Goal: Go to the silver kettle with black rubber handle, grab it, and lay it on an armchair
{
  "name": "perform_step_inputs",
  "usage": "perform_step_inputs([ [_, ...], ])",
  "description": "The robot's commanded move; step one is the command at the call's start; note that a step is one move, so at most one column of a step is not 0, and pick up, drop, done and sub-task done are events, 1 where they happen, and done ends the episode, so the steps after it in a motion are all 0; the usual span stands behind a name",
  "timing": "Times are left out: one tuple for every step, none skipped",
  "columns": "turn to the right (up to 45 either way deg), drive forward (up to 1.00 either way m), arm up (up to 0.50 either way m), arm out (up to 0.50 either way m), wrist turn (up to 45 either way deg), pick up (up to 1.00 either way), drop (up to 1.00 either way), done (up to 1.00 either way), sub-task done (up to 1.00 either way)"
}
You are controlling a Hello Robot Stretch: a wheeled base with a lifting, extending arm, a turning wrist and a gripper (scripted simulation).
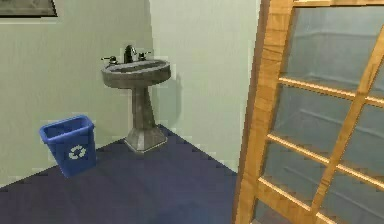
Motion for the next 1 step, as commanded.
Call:
perform_step_inputs([
  [-6.0,0.0,0.0,0.0,0.0,0.0,0.0,0.0,0.0],
])
